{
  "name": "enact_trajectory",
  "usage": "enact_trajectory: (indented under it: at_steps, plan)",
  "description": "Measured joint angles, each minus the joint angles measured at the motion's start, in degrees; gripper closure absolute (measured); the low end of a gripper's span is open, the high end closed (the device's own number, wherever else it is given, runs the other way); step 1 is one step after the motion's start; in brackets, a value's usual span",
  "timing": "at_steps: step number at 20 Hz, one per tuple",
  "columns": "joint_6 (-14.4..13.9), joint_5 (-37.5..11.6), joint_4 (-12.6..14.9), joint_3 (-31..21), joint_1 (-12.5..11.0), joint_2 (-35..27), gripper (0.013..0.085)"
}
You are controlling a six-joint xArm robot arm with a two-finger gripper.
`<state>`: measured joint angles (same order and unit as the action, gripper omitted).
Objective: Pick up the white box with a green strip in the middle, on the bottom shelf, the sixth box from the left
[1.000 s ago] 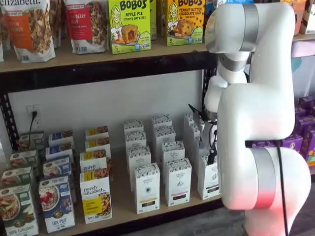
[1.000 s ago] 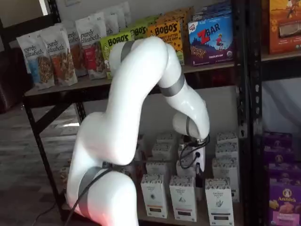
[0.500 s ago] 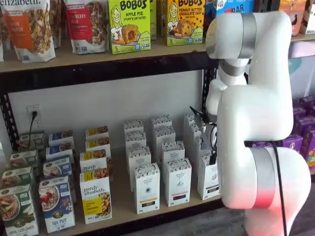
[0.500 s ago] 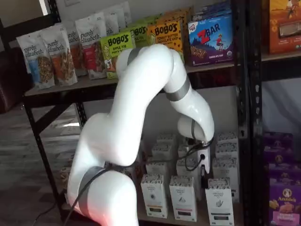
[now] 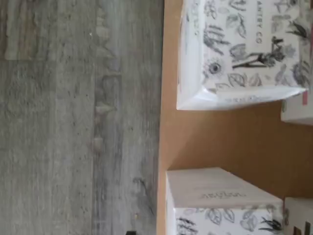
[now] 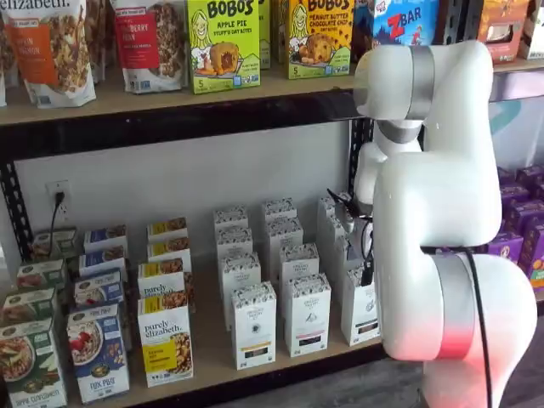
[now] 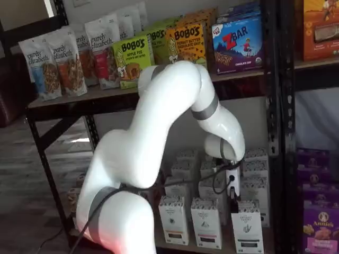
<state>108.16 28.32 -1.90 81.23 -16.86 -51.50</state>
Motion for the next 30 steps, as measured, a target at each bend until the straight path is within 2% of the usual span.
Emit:
enact_trajectory:
  at_steps: [4,9,15,20,24,29,30]
  plan:
    - [-2.5,0.2,2.7,3.4,0.2,-3.2,0.013]
    - [-4.0,0.1,4.2,6.2,0.3,-6.0,0.013]
    - [-7.4,0.8,8.0,9.2,0.4,-8.7,0.013]
    - [-12.3,2.5,13.4,11.3,0.7,-10.3,0.013]
    - [-16.9,0.3,18.6,10.5,0.5,-10.8,0.013]
    - [-17.2,-0.3,19.3,9.9,0.1,-10.9,0.013]
    - [-17.1,-0.1,19.2,9.9,0.1,-10.9,0.017]
